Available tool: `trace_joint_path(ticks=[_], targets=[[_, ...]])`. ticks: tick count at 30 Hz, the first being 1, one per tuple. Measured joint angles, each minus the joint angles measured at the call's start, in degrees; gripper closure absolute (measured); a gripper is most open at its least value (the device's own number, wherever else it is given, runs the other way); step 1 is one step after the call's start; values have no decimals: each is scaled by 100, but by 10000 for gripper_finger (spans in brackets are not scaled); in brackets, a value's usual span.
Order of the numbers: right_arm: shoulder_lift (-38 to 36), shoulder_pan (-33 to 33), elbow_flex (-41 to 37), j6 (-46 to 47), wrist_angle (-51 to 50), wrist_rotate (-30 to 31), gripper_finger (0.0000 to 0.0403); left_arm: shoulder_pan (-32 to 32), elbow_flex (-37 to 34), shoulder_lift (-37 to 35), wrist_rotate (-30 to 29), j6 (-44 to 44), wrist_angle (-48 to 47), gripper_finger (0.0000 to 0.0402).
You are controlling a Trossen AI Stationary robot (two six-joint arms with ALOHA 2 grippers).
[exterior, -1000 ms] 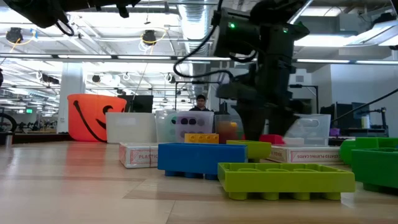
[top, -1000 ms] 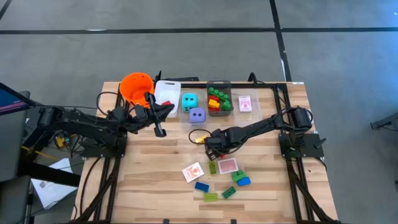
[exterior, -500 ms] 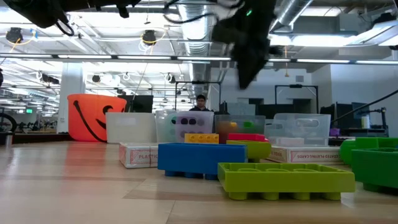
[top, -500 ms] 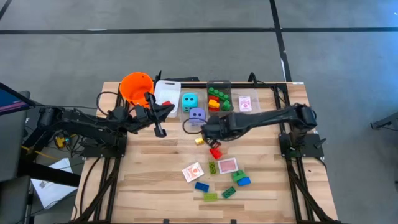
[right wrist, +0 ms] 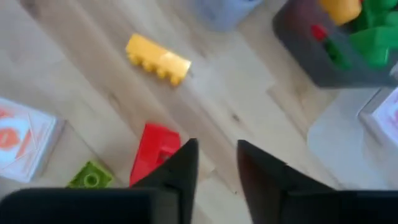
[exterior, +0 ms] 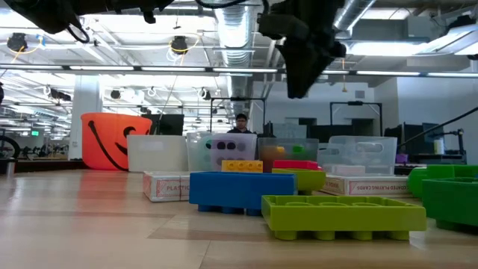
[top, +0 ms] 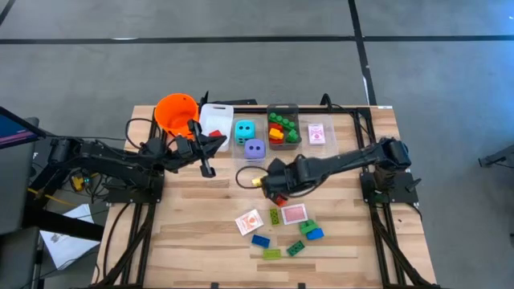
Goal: Pick & Place Toys
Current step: Put the large red game piece into the black bin
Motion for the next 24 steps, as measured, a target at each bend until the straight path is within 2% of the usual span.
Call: trace_joint_path(ticks=[7,12,18,24], targets=[[117,237,-101,383,235,-98,155,0,0,0,0,0,1,402],[231,265,-107,355,555,-108,85,0,1,0,0,0,0,402],[603,220,-106,336,733,-233,37,2,-1,0,0,9,7,402],[1112,152,-126,337,812,-650,22,2,1,-6,1,18,149,402]])
